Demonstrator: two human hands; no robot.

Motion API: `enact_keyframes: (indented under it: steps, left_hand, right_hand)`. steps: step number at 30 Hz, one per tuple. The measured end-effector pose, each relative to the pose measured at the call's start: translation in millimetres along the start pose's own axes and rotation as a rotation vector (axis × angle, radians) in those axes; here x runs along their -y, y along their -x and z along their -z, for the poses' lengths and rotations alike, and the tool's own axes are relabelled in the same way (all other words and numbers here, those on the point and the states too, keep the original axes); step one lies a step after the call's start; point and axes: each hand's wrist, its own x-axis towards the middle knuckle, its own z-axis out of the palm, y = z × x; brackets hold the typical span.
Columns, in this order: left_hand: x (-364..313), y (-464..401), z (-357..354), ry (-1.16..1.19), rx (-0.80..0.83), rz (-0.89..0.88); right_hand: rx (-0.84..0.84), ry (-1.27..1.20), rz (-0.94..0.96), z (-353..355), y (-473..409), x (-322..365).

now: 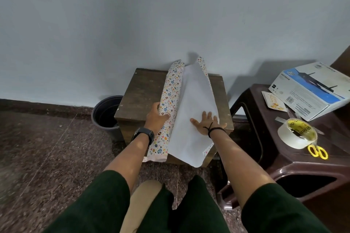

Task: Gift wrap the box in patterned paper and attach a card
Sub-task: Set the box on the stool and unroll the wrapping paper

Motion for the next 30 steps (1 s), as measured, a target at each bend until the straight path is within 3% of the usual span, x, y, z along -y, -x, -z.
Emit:
enact_keyframes:
  steps: [25, 30]
  left_hand:
    - [0, -8, 26, -0.143, -0.048, -0.028]
    - [8, -10, 37, -0.079, -0.034, 0.031]
  right_hand:
    - [0.005, 0.097, -0.021, 3, -13, -29]
    - [0.012, 0.116, -0.025, 9, -21, -30]
